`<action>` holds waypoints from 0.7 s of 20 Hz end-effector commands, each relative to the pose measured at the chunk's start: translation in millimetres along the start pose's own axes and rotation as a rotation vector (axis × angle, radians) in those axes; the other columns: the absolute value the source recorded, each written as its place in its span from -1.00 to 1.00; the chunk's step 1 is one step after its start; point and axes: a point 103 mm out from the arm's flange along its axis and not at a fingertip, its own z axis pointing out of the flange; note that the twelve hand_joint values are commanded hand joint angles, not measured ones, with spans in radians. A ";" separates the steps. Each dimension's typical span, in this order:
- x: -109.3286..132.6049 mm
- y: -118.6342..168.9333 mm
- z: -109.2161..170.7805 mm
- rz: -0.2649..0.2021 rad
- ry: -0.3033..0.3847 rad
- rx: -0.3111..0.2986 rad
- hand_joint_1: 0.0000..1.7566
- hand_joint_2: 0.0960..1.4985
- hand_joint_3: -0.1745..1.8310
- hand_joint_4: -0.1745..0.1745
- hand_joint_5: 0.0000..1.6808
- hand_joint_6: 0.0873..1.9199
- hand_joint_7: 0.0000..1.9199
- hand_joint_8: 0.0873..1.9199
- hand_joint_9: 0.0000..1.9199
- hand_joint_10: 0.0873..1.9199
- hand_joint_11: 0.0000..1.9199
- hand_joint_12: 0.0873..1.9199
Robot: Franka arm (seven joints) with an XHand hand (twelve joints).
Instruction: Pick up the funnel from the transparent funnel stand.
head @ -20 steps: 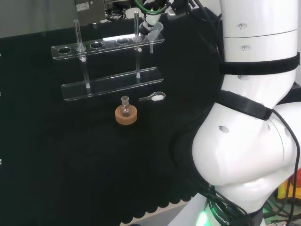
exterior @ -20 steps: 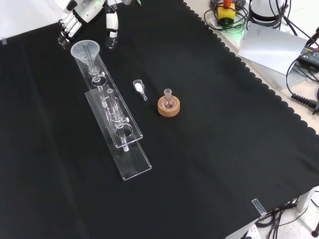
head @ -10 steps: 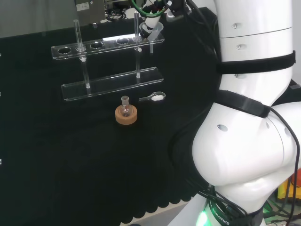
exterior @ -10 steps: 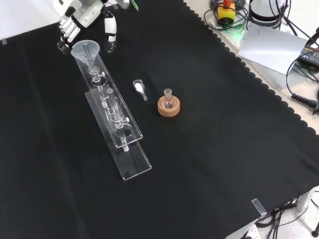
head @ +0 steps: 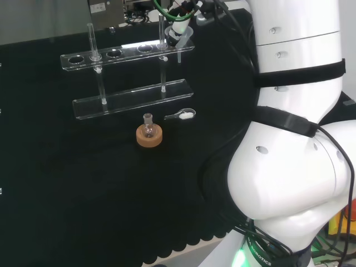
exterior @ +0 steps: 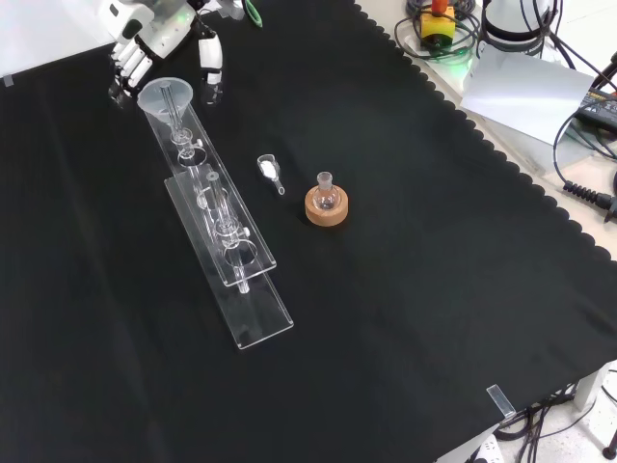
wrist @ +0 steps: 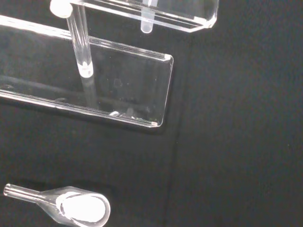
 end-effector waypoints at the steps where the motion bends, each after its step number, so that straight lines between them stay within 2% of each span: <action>1: -2.3 1.5 4.3 -0.007 -0.004 0.013 -0.35 -0.02 -0.63 0.04 -1.00 -1.00 -1.00 -0.97 -1.00 -0.26 -1.00 0.47; 14: -3.9 7.8 7.4 -0.001 -0.024 0.020 -0.23 0.00 -0.60 0.05 -1.00 -1.00 -1.00 -0.91 -0.94 -0.23 -1.00 0.47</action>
